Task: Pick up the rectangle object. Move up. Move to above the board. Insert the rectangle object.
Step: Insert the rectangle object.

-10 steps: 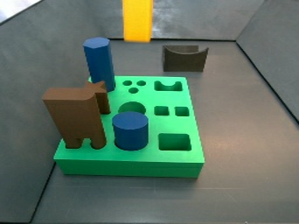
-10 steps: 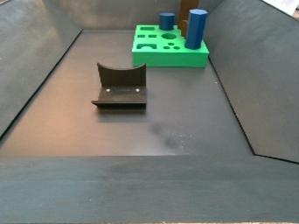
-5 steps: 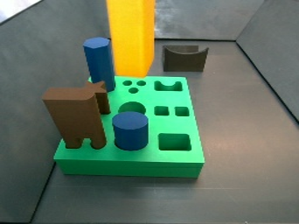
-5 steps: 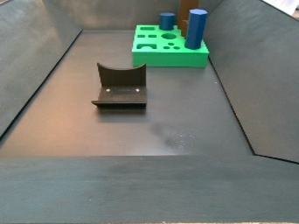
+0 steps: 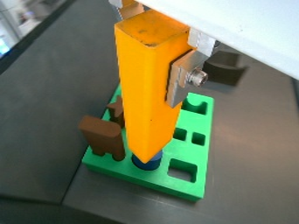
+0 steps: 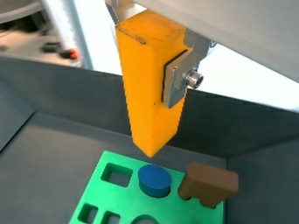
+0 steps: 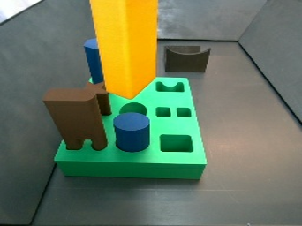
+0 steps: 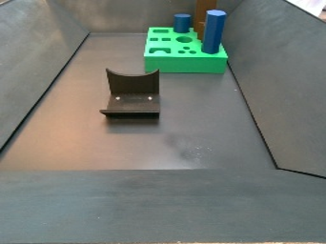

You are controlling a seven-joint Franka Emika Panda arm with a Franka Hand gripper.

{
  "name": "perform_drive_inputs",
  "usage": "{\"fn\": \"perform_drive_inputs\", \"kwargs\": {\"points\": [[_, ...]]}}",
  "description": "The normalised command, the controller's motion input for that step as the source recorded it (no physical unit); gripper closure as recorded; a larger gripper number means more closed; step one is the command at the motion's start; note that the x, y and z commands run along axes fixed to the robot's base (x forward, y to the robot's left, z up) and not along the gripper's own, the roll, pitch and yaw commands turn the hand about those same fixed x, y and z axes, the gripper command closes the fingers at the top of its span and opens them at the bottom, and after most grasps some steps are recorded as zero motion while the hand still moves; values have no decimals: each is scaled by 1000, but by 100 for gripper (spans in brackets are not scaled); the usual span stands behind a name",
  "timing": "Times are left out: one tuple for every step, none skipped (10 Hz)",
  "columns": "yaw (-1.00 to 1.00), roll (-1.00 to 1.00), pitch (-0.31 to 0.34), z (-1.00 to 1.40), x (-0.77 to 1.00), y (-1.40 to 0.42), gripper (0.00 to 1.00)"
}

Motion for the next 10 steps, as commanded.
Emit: {"fn": "perform_drive_inputs", "kwargs": {"points": [[-37, 0, -4, 0, 0, 0, 100], [-271, 0, 0, -29, 237, -211, 100], [-777, 0, 0, -131, 326, -3, 100], [-1000, 0, 0, -163, 63, 0, 100], [-1000, 0, 0, -177, 3, 0, 100], [-1000, 0, 0, -177, 0, 0, 100], [-1000, 0, 0, -180, 0, 0, 100], [-1000, 0, 0, -177, 0, 0, 100], [-1000, 0, 0, -174, 11, 0, 100], [-1000, 0, 0, -169, 17, 0, 100]]}}
